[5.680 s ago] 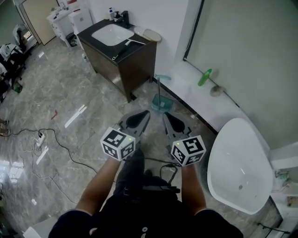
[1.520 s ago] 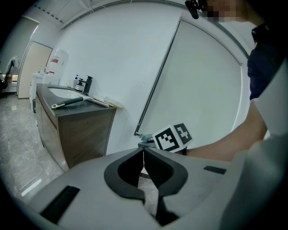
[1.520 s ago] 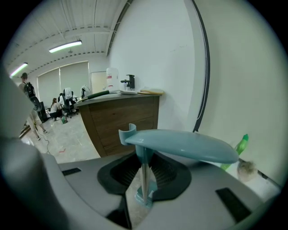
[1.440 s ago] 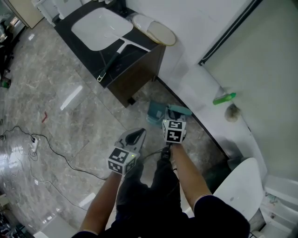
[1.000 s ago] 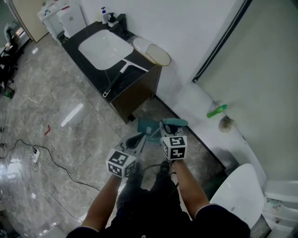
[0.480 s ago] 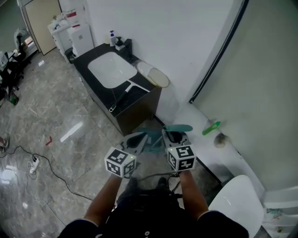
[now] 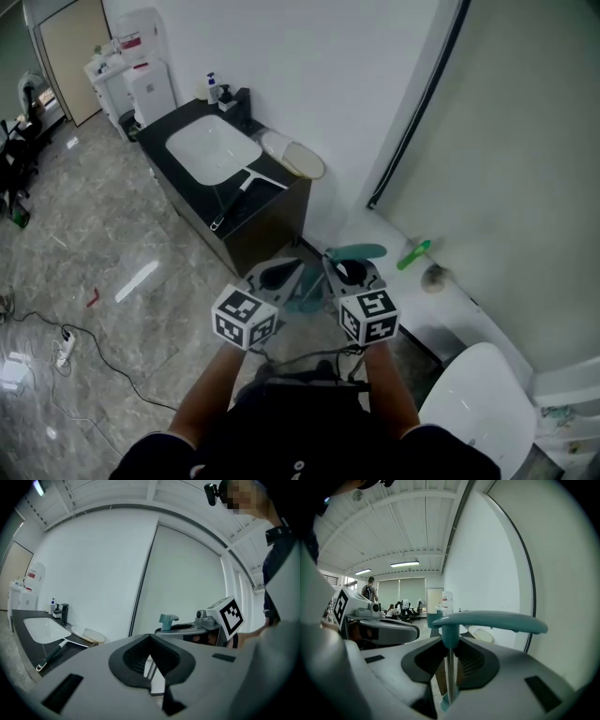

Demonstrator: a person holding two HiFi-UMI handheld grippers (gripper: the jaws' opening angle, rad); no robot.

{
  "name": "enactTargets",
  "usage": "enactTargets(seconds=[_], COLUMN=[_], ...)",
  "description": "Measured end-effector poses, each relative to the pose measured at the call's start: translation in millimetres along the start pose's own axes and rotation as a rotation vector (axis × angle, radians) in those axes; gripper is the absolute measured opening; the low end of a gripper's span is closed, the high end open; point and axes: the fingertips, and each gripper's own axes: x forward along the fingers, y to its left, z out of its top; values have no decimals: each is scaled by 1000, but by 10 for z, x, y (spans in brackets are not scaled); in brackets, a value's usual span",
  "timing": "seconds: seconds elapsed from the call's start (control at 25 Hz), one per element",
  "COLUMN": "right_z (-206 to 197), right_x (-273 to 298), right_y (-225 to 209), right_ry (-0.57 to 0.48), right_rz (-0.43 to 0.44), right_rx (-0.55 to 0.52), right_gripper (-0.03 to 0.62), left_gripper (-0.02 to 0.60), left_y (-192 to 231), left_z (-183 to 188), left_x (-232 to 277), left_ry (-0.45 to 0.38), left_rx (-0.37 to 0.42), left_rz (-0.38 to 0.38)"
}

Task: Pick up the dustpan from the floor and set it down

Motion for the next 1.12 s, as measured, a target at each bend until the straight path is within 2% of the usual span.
enactTargets(seconds=[0.2,0.72,1.12], right_z=[-73,-217,-514], right_x=[-71,-157,79], right_y=[27,0,-327], right_ry=[5,24,72], right_rz=[3,8,-10], right_rx=[15,42,62], right_gripper=[97,97,97], left_gripper=[14,14,14], left_y=[-51,-144,-26], left_z=[-39,-138,-377], left_x=[0,81,248], left_ry=[-12,18,83], left_rx=[-26,-15,-6], left_rz=[-12,-20,5])
